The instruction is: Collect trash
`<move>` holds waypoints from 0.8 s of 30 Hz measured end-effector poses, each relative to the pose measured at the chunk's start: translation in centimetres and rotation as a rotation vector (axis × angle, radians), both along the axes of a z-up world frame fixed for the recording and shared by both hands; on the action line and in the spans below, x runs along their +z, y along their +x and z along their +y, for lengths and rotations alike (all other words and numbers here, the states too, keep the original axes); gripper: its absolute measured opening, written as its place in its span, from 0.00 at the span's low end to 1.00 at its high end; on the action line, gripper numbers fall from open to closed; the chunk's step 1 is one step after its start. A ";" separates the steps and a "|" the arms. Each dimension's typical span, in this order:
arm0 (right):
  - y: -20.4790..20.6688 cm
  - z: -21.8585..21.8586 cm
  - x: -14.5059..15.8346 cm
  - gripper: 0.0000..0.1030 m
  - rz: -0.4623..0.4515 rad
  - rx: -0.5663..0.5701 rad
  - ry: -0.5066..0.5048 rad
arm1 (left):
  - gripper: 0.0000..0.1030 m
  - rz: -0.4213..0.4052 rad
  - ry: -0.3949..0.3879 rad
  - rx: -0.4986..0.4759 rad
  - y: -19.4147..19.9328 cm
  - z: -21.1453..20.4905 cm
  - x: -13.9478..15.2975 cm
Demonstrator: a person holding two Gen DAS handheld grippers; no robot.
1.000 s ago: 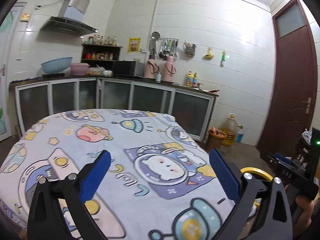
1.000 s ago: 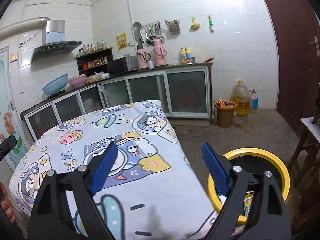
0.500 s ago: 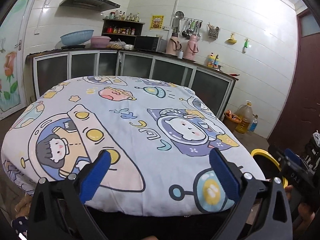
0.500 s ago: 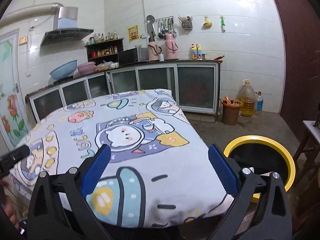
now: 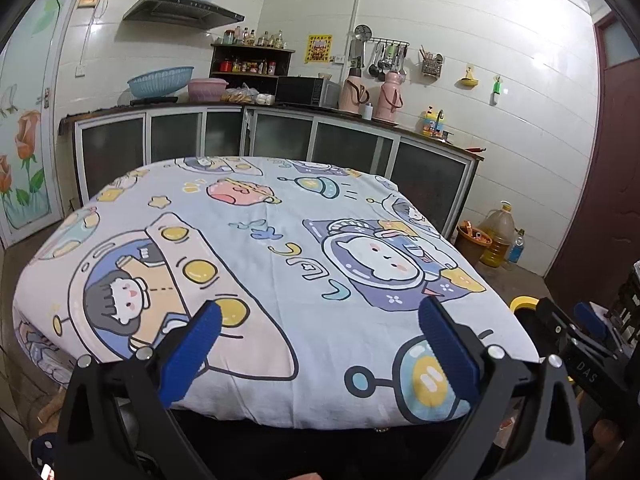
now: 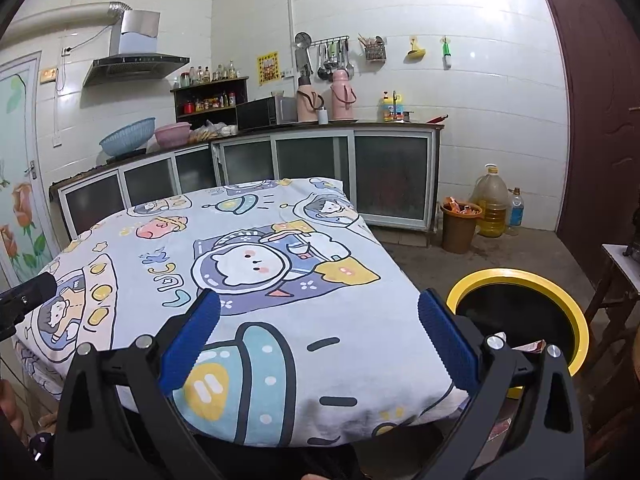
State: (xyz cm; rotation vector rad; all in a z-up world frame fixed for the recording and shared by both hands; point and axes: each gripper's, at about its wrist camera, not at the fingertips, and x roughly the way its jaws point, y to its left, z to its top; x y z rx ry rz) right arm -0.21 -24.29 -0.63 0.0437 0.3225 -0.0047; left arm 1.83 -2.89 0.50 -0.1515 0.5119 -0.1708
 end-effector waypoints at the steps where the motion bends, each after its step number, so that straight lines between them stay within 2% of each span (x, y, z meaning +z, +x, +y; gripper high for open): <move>1: 0.1 0.0 0.0 0.92 0.003 0.008 0.001 | 0.92 0.005 -0.006 -0.001 0.1 0.1 -0.1; 9: 0.0 0.4 -0.1 0.92 0.006 0.039 0.000 | 0.92 0.025 -0.044 -0.008 0.3 0.6 -0.5; 12: 0.0 0.4 -0.1 0.92 0.012 0.040 0.001 | 0.92 0.043 -0.029 0.011 0.5 0.5 -0.8; 15: 0.1 0.3 -0.2 0.92 0.016 0.041 0.005 | 0.92 0.050 -0.060 -0.010 0.6 0.8 -1.0; 24: 0.3 0.7 -0.4 0.92 0.035 0.053 -0.007 | 0.92 0.032 -0.056 -0.019 0.2 0.6 -0.8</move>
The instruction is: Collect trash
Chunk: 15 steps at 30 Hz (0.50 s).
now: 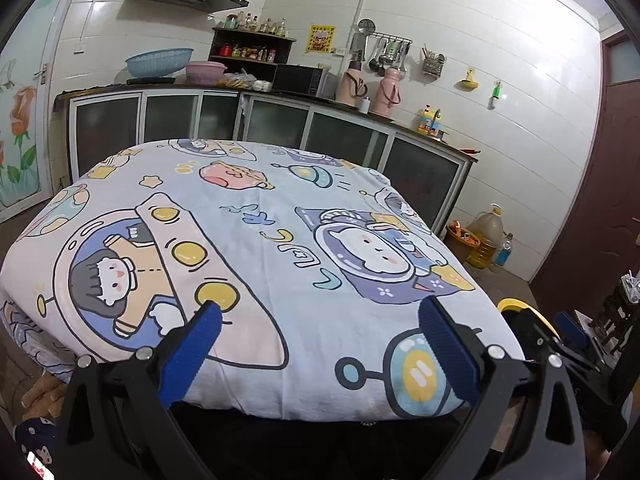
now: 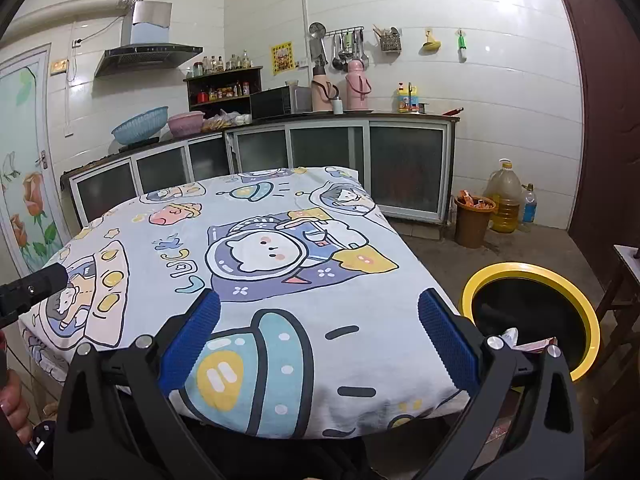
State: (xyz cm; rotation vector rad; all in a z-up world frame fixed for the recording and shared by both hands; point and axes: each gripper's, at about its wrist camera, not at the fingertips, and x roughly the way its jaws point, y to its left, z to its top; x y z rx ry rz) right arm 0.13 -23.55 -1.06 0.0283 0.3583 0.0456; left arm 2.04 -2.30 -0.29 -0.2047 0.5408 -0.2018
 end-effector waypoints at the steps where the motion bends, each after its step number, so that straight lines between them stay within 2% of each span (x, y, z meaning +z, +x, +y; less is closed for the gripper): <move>1: 0.0 0.0 0.0 0.92 0.000 -0.001 0.000 | 0.92 -0.001 0.006 0.003 -0.1 0.0 0.1; 15: 0.2 0.2 -0.2 0.92 0.007 -0.001 0.001 | 0.92 -0.010 0.028 -0.014 -0.2 -0.8 0.5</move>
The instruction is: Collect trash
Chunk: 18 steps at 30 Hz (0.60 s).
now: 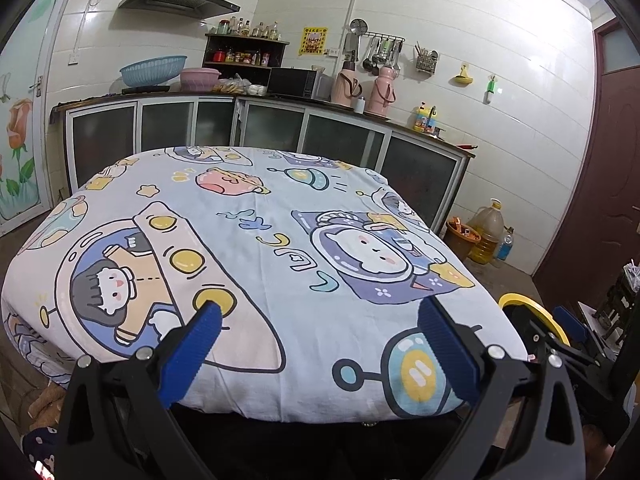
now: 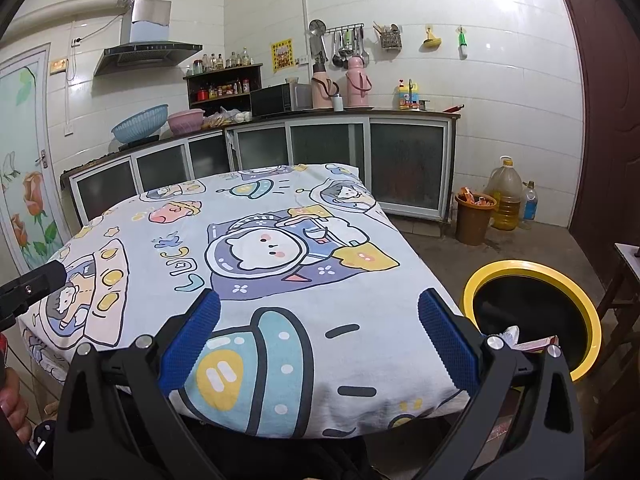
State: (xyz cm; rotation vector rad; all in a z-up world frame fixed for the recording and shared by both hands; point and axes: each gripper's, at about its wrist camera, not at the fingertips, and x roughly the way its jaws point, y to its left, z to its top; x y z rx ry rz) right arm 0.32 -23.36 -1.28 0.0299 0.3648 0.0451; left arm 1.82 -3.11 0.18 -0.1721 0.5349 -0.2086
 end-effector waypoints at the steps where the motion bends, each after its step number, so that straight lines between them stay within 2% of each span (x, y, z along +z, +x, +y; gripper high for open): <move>1: 0.0 0.0 0.0 0.92 -0.001 -0.001 0.000 | 0.92 0.001 0.000 0.000 0.0 0.0 0.0; 18: 0.1 -0.2 -0.3 0.92 0.004 -0.001 0.006 | 0.92 0.001 -0.003 -0.008 0.3 -0.1 0.0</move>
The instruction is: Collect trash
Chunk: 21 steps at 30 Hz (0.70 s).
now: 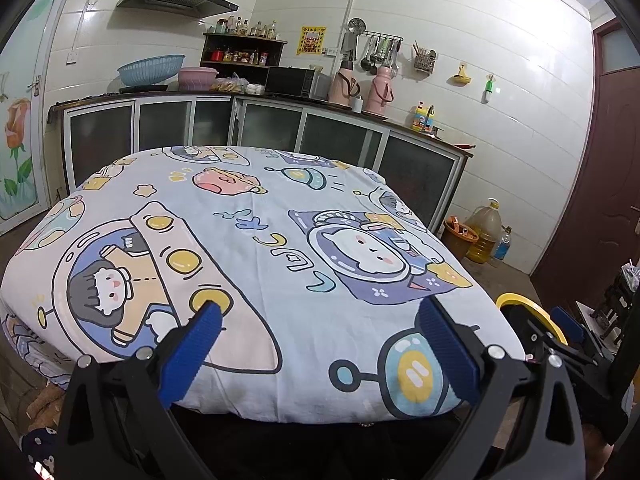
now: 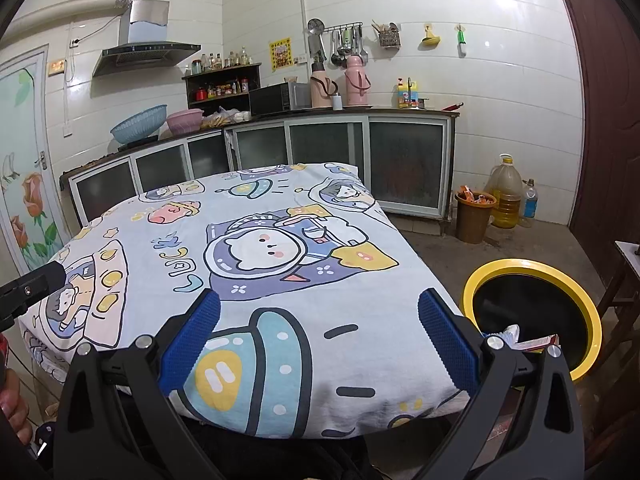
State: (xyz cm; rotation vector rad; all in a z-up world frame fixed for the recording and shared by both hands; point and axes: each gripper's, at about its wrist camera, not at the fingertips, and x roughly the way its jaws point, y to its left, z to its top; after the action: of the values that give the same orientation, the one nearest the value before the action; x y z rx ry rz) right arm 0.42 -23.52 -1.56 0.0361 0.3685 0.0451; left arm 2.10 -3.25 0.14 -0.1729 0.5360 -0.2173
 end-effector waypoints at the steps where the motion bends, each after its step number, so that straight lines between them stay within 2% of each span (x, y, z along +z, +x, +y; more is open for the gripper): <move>1: 0.0 0.0 0.0 0.92 0.001 0.000 0.000 | 0.92 0.002 0.001 0.000 0.0 0.0 0.0; 21: 0.0 -0.2 0.0 0.92 0.008 0.000 0.002 | 0.92 0.016 -0.005 -0.007 0.2 -0.1 -0.2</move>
State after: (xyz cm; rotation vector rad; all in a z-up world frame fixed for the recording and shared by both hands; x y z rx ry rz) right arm 0.45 -23.68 -1.52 0.0382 0.3763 0.0452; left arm 2.27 -3.32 -0.10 -0.1783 0.5515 -0.2243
